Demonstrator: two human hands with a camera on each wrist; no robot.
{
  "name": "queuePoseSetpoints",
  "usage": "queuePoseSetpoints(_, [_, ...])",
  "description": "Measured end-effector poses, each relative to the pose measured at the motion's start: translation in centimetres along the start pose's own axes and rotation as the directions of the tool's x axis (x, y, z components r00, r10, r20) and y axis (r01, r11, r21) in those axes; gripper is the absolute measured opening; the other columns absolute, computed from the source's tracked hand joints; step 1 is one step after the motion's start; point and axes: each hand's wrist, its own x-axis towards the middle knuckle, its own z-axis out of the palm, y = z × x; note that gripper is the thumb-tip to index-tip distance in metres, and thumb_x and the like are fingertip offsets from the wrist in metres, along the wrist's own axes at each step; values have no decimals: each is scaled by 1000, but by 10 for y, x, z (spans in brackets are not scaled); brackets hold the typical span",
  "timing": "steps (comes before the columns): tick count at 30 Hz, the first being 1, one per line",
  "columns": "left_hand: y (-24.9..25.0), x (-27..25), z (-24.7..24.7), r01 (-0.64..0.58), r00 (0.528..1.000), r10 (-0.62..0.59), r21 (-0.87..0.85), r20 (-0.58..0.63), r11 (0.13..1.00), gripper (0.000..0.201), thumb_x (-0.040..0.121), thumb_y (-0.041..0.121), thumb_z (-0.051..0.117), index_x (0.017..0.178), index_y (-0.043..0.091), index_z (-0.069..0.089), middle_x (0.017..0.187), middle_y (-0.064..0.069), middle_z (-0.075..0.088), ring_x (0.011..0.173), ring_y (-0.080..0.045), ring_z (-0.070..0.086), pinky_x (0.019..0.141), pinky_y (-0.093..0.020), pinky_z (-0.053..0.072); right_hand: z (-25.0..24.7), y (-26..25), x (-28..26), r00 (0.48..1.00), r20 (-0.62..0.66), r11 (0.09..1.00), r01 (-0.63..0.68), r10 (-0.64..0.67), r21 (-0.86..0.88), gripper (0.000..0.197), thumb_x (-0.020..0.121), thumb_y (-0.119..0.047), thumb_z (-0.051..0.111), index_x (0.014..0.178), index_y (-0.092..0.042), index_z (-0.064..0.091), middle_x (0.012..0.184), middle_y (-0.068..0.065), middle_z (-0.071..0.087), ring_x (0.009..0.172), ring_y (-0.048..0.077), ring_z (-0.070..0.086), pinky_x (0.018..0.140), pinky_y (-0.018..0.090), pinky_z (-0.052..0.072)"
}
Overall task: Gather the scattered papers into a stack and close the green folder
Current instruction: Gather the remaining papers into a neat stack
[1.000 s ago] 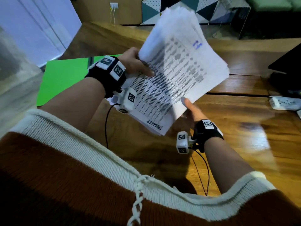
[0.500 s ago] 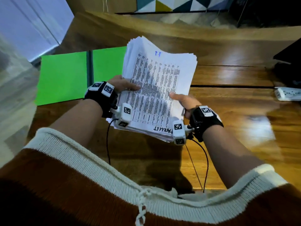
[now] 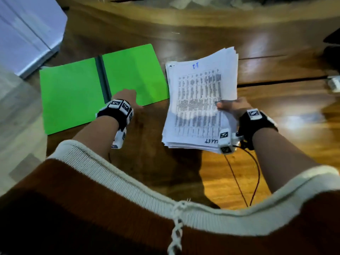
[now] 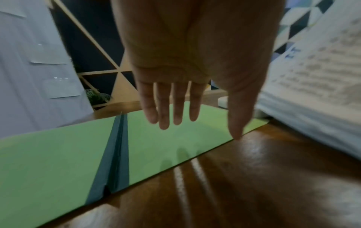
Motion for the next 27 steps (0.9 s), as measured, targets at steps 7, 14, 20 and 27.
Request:
queuePoseSetpoints(7, [5,35,25,-157,987,153,110,45,981,81,78,47,71,137,4,36,146,-18,33,124,-40,47,100,-48,43,-4,-8,-3,998,-1,995,-64,64,-72,57,78,-31,74,124,-2,56,101,11,61,81,23,59,63,25,37])
queuePoseSetpoints(14, [6,45,40,-237,970,243,287,12,928,42,96,18,46,129,-7,41,125,-28,49,104,-42,60,83,-46,51,3,-14,-10,996,-22,996,-82,81,-47,17,82,-24,70,76,-13,59,79,5,57,75,18,52,78,35,38])
queuePoseSetpoints(20, [13,49,52,-293,954,295,390,58,873,43,100,13,28,140,-6,26,135,-46,32,103,-51,59,78,-50,52,7,-22,-15,997,-19,993,-78,77,-84,32,83,-28,70,103,-4,66,81,6,62,74,19,55,80,35,42])
queuePoseSetpoints(27, [11,37,53,-292,955,282,434,89,852,46,103,14,17,146,-1,14,141,-44,24,109,-48,57,83,-48,52,11,-31,-26,995,-67,992,-86,80,-89,52,78,-29,73,116,2,55,100,10,63,97,25,57,92,38,44])
